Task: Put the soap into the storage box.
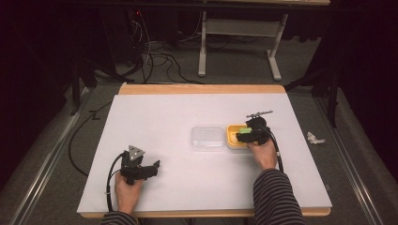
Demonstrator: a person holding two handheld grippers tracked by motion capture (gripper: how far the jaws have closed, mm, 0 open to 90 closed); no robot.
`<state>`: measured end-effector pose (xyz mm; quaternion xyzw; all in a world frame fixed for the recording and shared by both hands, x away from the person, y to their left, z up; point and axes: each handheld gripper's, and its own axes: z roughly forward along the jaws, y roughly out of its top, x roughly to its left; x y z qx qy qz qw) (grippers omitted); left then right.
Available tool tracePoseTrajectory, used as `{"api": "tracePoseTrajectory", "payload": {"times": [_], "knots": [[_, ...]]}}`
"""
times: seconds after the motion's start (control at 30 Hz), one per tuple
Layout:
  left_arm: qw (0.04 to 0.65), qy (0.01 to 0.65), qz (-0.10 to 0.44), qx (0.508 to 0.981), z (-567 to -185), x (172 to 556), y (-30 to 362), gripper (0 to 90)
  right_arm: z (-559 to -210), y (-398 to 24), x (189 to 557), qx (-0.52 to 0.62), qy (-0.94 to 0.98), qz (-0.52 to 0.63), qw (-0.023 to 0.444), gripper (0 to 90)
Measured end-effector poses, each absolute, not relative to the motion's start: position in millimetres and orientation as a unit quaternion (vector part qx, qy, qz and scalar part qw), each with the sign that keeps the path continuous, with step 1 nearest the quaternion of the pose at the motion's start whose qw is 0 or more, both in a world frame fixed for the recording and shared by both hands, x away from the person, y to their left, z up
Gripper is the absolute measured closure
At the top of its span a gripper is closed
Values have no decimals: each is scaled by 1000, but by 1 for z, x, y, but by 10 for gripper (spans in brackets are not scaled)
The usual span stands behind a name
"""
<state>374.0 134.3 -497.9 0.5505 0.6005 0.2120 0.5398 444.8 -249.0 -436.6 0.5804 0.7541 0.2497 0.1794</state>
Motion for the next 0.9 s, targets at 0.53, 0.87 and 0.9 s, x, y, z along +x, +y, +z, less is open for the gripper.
{"api": "tracePoseTrajectory", "payload": {"times": [0.53, 0.87, 0.9], "knots": [[538, 600, 212, 554, -498, 374, 134, 159, -426, -250, 436, 569, 752, 267, 199, 325], [539, 600, 213, 551, -498, 374, 134, 159, -417, -254, 427, 562, 747, 288, 208, 335], [539, 600, 213, 551, -498, 374, 134, 159, -417, -256, 423, 560, 745, 293, 212, 346]]}}
